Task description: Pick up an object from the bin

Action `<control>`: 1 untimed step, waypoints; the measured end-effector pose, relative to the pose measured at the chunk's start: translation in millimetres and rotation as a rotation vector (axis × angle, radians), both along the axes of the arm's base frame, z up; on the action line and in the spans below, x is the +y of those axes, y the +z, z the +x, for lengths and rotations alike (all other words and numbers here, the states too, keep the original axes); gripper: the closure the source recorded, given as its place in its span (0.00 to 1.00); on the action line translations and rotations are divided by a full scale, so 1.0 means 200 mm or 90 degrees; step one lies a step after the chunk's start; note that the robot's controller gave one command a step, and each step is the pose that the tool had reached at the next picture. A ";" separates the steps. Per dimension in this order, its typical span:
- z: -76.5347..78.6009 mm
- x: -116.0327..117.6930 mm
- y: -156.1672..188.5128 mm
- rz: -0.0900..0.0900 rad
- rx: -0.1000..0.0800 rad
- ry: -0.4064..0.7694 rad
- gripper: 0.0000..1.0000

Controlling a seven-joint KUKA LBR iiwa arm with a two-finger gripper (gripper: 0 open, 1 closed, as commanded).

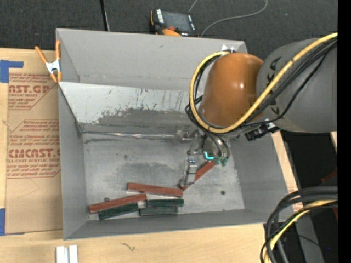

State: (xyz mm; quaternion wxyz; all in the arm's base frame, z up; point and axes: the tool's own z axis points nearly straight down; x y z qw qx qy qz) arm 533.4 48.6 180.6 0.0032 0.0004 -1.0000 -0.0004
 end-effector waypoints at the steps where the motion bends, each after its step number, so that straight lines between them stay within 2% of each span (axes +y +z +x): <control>1: -0.14 -0.32 -0.58 0.000 0.000 0.103 0.00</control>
Offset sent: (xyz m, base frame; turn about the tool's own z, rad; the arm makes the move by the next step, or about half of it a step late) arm -0.0253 -0.0626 -0.1106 -0.1633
